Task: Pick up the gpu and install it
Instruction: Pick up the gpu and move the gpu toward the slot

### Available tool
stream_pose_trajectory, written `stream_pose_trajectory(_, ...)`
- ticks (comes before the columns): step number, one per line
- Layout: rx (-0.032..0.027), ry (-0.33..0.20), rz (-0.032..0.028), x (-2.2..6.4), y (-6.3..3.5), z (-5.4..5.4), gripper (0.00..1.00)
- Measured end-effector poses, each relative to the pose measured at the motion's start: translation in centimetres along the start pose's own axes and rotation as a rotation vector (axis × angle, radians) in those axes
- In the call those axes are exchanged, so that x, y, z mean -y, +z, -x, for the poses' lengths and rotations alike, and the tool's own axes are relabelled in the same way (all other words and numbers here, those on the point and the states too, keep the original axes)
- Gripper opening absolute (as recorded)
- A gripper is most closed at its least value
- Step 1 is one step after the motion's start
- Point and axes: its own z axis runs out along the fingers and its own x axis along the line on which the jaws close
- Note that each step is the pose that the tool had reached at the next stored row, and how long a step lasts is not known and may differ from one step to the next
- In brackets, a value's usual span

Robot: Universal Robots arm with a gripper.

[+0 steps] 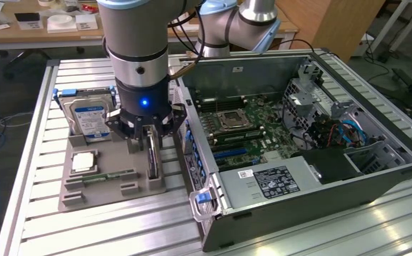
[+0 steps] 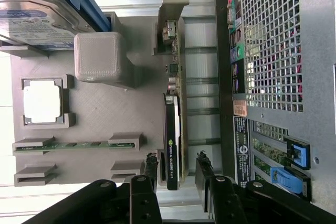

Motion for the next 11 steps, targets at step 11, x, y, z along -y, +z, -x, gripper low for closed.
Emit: stream_pose_trajectory(11, 0.0001, 0.000, 0.0001, 0.03, 0.51, -0.01, 0.43)
